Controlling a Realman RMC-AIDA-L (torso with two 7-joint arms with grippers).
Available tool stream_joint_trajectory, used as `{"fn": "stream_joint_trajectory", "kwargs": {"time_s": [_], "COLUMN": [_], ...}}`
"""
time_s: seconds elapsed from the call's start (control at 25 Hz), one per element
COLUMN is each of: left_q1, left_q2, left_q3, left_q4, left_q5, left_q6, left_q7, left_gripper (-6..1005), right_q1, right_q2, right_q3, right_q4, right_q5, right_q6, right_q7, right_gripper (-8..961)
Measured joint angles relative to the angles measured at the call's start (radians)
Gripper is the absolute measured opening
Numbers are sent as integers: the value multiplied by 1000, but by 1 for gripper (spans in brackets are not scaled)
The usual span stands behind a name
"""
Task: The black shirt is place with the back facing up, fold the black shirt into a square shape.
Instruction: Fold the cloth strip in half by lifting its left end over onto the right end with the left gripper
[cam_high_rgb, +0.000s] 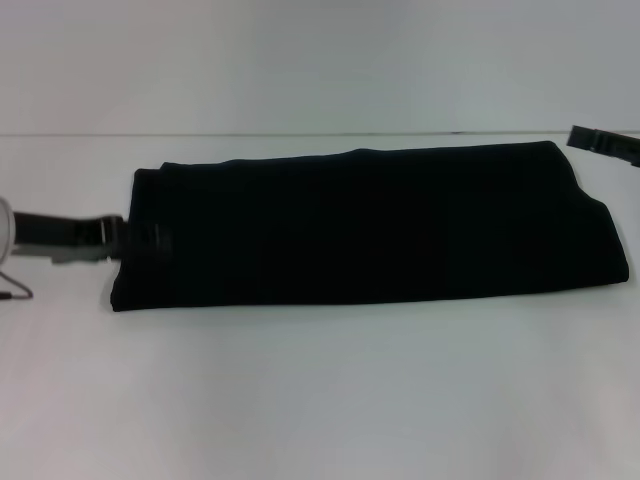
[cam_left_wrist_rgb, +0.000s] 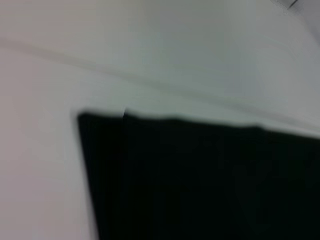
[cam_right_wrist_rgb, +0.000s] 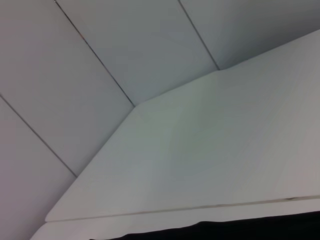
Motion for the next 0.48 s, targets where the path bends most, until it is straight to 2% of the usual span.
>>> {"fn": "stream_joint_trajectory", "kwargs": {"time_s": [0.16,0.48], "left_q1": [-12,-15], "left_q2": [3,11], "left_q3": [7,-32], "left_q4": [-33,-81], "left_q5": [50,52], "left_q6": [66,154], "left_q7": [-99,-280], "left_gripper": [769,768], "right_q1": [20,49], "right_q2": [2,1], "right_q3": [-3,-4], "right_q4": [4,3], "right_q5": [-3,-2], "right_q6": [8,25], "right_q7": [2,-4], "right_gripper": [706,708]}}
